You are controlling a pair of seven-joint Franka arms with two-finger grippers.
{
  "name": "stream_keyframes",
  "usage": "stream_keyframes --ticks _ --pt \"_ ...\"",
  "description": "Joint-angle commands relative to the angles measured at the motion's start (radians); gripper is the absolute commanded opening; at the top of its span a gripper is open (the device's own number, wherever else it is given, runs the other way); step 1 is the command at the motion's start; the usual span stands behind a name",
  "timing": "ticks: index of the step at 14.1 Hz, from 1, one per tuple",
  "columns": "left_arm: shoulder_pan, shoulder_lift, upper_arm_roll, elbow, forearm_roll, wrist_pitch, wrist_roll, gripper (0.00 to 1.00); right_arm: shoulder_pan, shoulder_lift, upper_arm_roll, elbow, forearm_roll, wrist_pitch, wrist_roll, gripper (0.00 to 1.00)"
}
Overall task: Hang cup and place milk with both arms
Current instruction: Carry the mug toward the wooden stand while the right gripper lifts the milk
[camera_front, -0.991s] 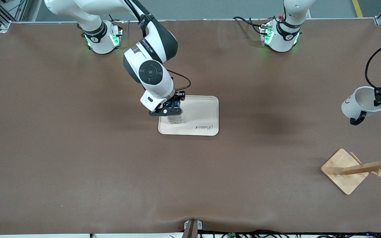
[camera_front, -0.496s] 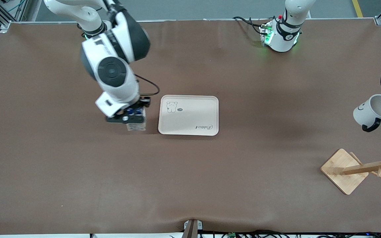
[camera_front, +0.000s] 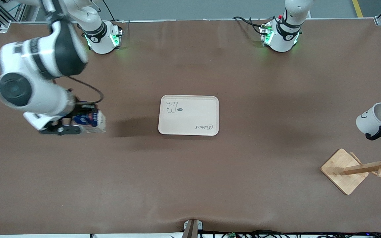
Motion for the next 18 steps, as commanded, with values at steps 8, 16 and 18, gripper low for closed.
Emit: stream_keyframes --ticks 8,16,18 --pt "-0.006 0.078 -0.007 0.067 -0.004 0.046 0.019 0.0 -0.252 -0.077 0.022 -0.36 -0.002 0.253 -0.153 0.0" --pt "-0.002 0.098 0.024 0.068 -0.002 0.084 0.033 0.0 -0.285 -0.107 0.024 -0.516 -0.001 0.427 -0.236 0.0" --pt "0.0 0.1 0.024 0.067 -0.001 0.096 0.033 0.0 -0.285 -0.119 0.024 -0.564 0.0 0.482 -0.236 0.2"
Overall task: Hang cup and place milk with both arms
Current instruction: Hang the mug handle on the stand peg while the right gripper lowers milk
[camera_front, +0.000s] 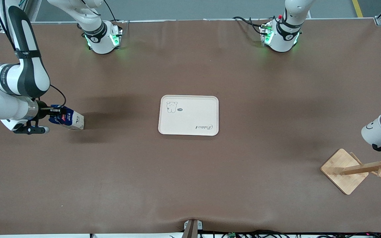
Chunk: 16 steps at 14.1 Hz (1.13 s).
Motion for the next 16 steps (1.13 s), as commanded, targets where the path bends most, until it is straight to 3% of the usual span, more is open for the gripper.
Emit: stream_keyframes --ticks 1,2,3,6,7,8,10,13,16 --pt "0.002 0.013 0.002 0.021 -0.001 0.013 0.022 0.0 -0.024 -0.039 0.023 -0.083 -0.001 0.065 -0.014 0.58" --pt "0.002 0.015 0.014 0.021 -0.002 0.021 0.023 0.0 -0.025 -0.037 0.023 -0.083 -0.001 0.064 -0.014 0.9" --pt "0.002 0.022 0.017 0.023 -0.002 0.024 0.029 0.0 -0.03 -0.036 0.021 -0.08 -0.002 0.059 -0.014 1.0" --pt "0.002 0.031 0.025 0.023 -0.004 0.046 0.042 0.0 -0.03 -0.034 0.023 -0.078 -0.001 0.036 -0.012 1.0" --pt "-0.003 0.033 0.025 0.023 -0.002 0.052 0.039 0.13 -0.028 -0.034 0.023 -0.077 -0.001 0.03 -0.012 1.0" --pt "-0.004 0.033 0.025 0.023 -0.004 0.056 0.032 0.36 -0.03 -0.034 0.023 -0.077 -0.001 0.027 -0.011 1.0" --pt "-0.006 0.031 0.023 0.021 -0.005 0.058 0.029 1.0 -0.03 -0.034 0.023 -0.075 -0.001 0.027 -0.012 1.0" --pt "-0.009 0.015 0.013 0.021 -0.001 0.049 -0.038 1.0 -0.03 -0.036 0.023 -0.023 -0.002 -0.025 -0.007 1.0" --pt "-0.032 -0.01 0.002 0.014 0.001 -0.006 -0.105 1.0 -0.024 -0.025 0.023 0.118 0.001 -0.206 0.0 1.0"
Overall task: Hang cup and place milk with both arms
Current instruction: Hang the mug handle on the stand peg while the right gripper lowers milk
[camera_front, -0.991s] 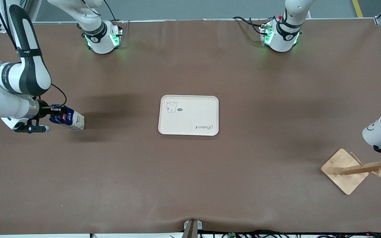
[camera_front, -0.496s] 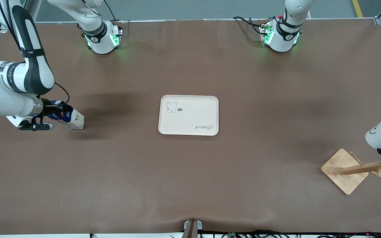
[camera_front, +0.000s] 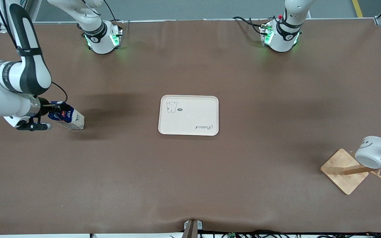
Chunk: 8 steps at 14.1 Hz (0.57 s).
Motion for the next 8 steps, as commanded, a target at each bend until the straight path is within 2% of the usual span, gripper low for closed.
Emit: stream_keyframes --ticks 1,4,8 --pt "-0.021 -0.041 -0.008 0.002 0.001 -0.078 -0.091 1.0 -0.013 0.0 0.023 0.139 0.001 -0.158 0.003 1.0" --pt "-0.024 -0.074 -0.074 0.005 0.001 -0.158 -0.229 1.0 -0.004 0.014 0.028 0.283 0.001 -0.177 0.003 1.0" --pt "-0.024 -0.117 -0.146 0.003 0.002 -0.263 -0.367 1.0 0.013 0.078 0.029 0.577 -0.002 -0.171 -0.002 1.0"
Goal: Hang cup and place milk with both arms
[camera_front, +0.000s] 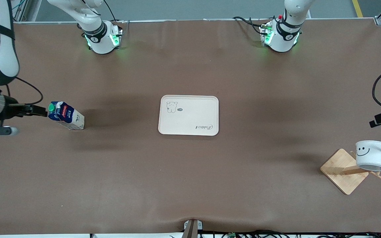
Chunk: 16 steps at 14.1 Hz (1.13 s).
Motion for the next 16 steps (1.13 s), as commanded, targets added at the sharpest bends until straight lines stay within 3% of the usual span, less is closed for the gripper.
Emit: stream_keyframes --ticks 1,3,5,7,8,11,13,14,16 --pt "0.005 -0.046 -0.031 -0.003 0.002 -0.064 -0.063 1.0 0.009 0.079 0.003 0.234 -0.009 -0.02 0.0 1.0" --pt "0.005 -0.083 -0.042 -0.003 0.002 -0.093 -0.126 1.0 0.004 0.093 0.002 0.305 -0.012 -0.028 -0.004 1.0" --pt "0.005 -0.088 -0.054 0.002 0.002 -0.115 -0.126 1.0 0.012 0.037 0.001 0.294 -0.005 -0.072 -0.005 1.0" --pt "0.007 -0.095 -0.056 0.003 0.002 -0.118 -0.12 1.0 0.027 -0.037 0.017 0.282 -0.001 -0.301 0.002 1.0" --pt "0.007 -0.106 -0.056 0.003 0.002 -0.118 -0.12 1.0 0.036 -0.065 0.018 0.263 -0.001 -0.33 0.003 1.0" --pt "0.007 -0.14 -0.077 0.003 0.002 -0.118 -0.126 1.0 0.036 -0.178 0.015 0.054 -0.001 -0.277 0.001 1.0" --pt "0.005 -0.153 -0.092 0.003 0.001 -0.136 -0.134 1.0 0.022 -0.261 0.011 -0.092 0.0 -0.142 -0.007 1.0" --pt "0.007 -0.173 -0.099 0.0 -0.001 -0.141 -0.143 1.0 0.01 -0.27 0.011 -0.105 0.0 -0.131 -0.008 1.0" --pt "-0.002 -0.202 -0.1 -0.003 -0.004 -0.142 -0.174 1.0 0.021 -0.261 0.015 -0.018 -0.018 -0.164 -0.008 1.0"
